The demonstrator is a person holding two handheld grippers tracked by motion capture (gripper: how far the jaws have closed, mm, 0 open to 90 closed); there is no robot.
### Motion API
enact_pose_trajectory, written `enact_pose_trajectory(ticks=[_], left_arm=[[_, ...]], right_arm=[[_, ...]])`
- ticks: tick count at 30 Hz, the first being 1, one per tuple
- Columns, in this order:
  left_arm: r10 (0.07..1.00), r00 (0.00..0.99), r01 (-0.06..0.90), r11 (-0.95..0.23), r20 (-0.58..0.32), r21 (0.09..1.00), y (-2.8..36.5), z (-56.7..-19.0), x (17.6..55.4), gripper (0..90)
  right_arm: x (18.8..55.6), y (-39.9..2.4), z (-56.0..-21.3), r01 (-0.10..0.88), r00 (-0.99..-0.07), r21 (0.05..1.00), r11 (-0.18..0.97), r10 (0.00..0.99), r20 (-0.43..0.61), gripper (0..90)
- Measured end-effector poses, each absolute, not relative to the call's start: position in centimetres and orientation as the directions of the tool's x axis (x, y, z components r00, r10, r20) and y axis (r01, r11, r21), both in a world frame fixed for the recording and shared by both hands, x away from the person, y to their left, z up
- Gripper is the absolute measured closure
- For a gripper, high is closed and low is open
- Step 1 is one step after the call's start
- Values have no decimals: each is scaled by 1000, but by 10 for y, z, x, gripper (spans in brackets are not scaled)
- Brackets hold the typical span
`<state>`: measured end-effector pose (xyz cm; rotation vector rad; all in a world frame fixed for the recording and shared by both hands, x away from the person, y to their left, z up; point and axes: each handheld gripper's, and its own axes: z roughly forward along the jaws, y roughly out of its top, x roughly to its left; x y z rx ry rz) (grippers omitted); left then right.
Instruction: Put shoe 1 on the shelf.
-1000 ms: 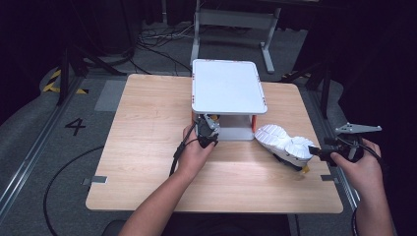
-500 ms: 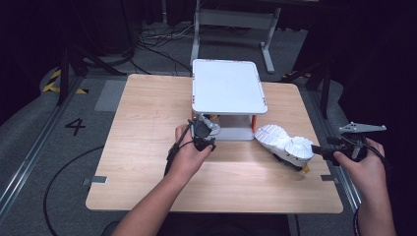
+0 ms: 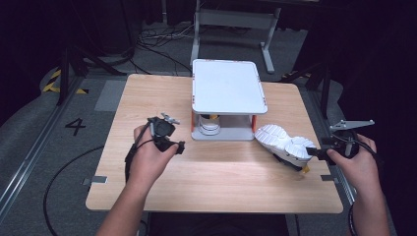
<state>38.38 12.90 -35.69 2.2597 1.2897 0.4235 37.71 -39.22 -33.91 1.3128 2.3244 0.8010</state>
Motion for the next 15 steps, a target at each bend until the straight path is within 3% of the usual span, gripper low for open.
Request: enact_pose_trajectory(ticks=[6,15], left_arm=[[903,429,768,-371,10,522,171,-371,385,243],[921,390,789,-334,0,516,190,-378,380,243]], right_arm=[[383,-384,-339,638,-523,652,410,852,-24,231],[407,-357,-353,589,-596,643,489,800,-62,163]])
